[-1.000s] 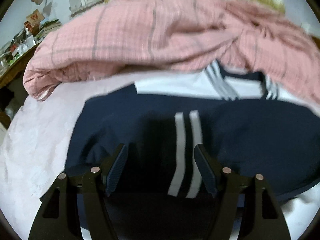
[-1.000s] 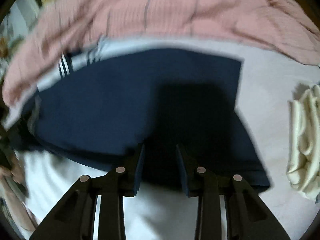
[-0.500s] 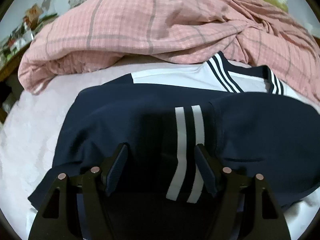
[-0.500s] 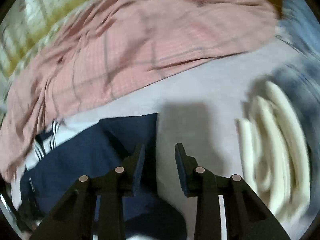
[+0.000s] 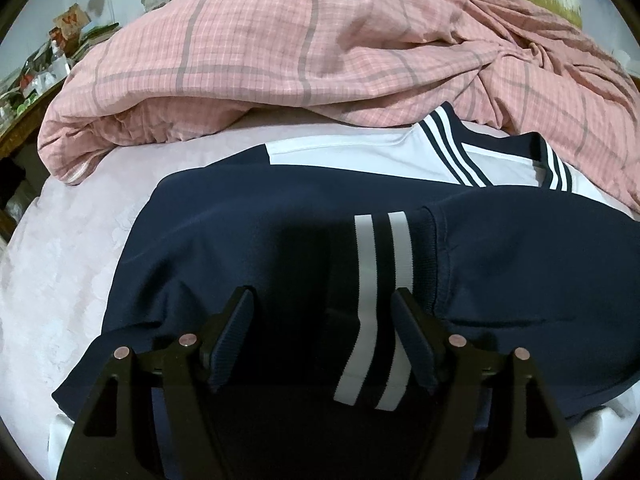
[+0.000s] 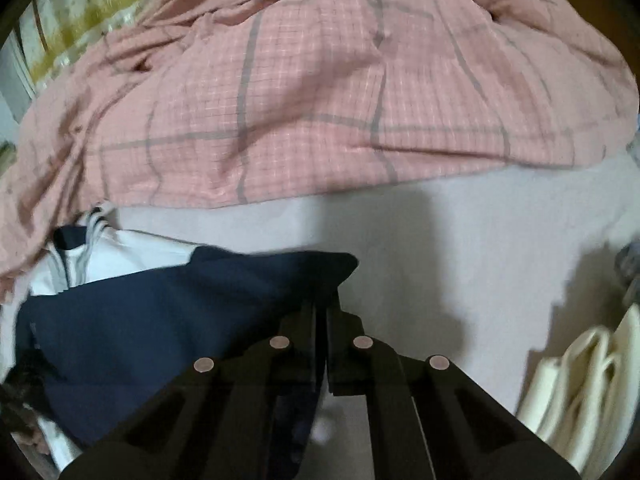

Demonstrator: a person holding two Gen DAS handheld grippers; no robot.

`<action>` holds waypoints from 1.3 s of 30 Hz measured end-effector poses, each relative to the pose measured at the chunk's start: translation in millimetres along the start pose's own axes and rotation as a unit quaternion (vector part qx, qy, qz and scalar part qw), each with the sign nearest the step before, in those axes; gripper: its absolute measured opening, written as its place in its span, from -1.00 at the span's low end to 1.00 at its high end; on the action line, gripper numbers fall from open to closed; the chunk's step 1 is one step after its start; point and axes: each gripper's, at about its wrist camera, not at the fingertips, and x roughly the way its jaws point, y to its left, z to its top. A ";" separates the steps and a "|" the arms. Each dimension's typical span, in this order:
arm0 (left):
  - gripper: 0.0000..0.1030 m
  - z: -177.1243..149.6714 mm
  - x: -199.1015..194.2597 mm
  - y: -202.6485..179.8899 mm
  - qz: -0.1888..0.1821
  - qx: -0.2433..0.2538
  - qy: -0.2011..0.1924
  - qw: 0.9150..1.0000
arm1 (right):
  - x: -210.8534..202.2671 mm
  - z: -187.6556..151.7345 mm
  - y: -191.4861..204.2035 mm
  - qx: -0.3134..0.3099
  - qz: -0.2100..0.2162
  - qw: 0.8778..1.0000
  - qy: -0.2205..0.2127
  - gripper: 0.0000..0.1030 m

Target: Fold large clothes

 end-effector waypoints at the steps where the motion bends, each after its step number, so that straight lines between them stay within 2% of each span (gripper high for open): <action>1: 0.38 -0.2 0.0 0.4 0.000 0.000 0.000 1.000 | 5.9 3.5 0.0 -0.008 -0.011 1.000 0.004 -0.93; 4: 0.39 0.3 1.0 1.3 -0.005 -0.004 0.002 1.000 | 25.5 5.1 -3.2 -0.005 -0.028 0.999 0.026 -0.92; 6: 0.40 0.3 1.2 1.6 -0.006 -0.006 0.003 1.000 | 22.6 3.0 -4.1 -0.008 -0.034 0.999 0.011 -0.92; 7: 0.41 0.3 1.4 1.1 -0.006 -0.006 0.003 1.000 | 18.9 2.5 -4.5 -0.015 -0.042 0.999 0.008 -0.83; 8: 0.42 0.3 1.3 0.3 -0.006 -0.005 0.003 1.000 | 14.9 1.7 -5.2 -0.024 -0.058 0.998 0.006 -0.66; 9: 0.42 0.4 1.0 -0.9 -0.004 -0.003 0.003 1.000 | 9.0 1.0 -5.2 -0.038 -0.084 0.996 0.002 -0.54; 10: 0.42 0.4 0.4 -2.1 -0.001 -0.001 0.001 1.000 | 3.2 0.8 -5.6 -0.045 -0.098 0.994 -0.002 -0.29; 13: 0.38 1.3 -5.4 -4.9 0.002 0.011 -0.008 1.000 | -28.9 -2.6 -15.1 -0.019 -0.094 0.995 -0.026 -0.24; 15: 0.38 3.1 -15.0 -7.3 0.003 0.021 -0.022 1.000 | -51.5 -6.1 -14.5 -0.010 -0.127 0.990 -0.059 -0.19; 16: 0.38 4.8 -23.9 -7.6 -0.002 0.024 -0.036 0.999 | -64.9 -8.6 -11.9 -0.007 -0.129 0.988 -0.079 -0.08; 17: 0.38 7.1 -34.8 -7.0 -0.007 0.023 -0.051 0.998 | -75.5 -10.9 -9.2 -0.001 -0.111 0.990 -0.092 0.01; 21: 0.38 16.9 -93.0 -3.2 -0.032 0.017 -0.125 0.992 | -133.3 -36.6 -3.3 0.014 -0.034 0.991 -0.132 0.03; 22: 0.38 18.7 -110.6 -2.0 -0.034 0.017 -0.144 0.989 | -148.8 -47.6 4.9 0.005 -0.019 0.989 -0.146 0.11; 26: 0.38 15.3 -193.9 2.3 -0.054 0.010 -0.231 0.971 | -217.0 -96.2 41.4 -0.037 0.018 0.975 -0.218 0.61; 28: 0.44 2.0 -244.6 3.4 -0.066 0.016 -0.284 0.956 | -265.8 -123.8 56.6 -0.051 0.054 0.961 -0.268 0.66; 30: 0.66 -17.2 -290.6 2.6 -0.064 0.026 -0.333 0.940 | -304.2 -144.5 65.7 -0.050 0.081 0.949 -0.300 0.72; 32: 0.86 -38.6 -334.2 2.6 -0.055 0.036 -0.377 0.924 | -338.6 -164.6 69.4 -0.043 0.103 0.937 -0.331 1.00; 33: 0.96 -49.5 -354.8 3.3 -0.051 0.037 -0.397 0.916 | -356.5 -175.4 69.3 -0.033 0.110 0.930 -0.349 1.00; 35: 1.00 -67.2 -387.0 7.3 -0.046 0.031 -0.428 0.902 | -386.1 -194.1 69.9 -0.018 0.111 0.920 -0.377 1.00; 39: 1.00 -92.9 -430.6 20.1 -0.047 0.029 -0.455 0.889 | -421.8 -221.1 67.9 -0.005 0.140 0.910 -0.391 1.00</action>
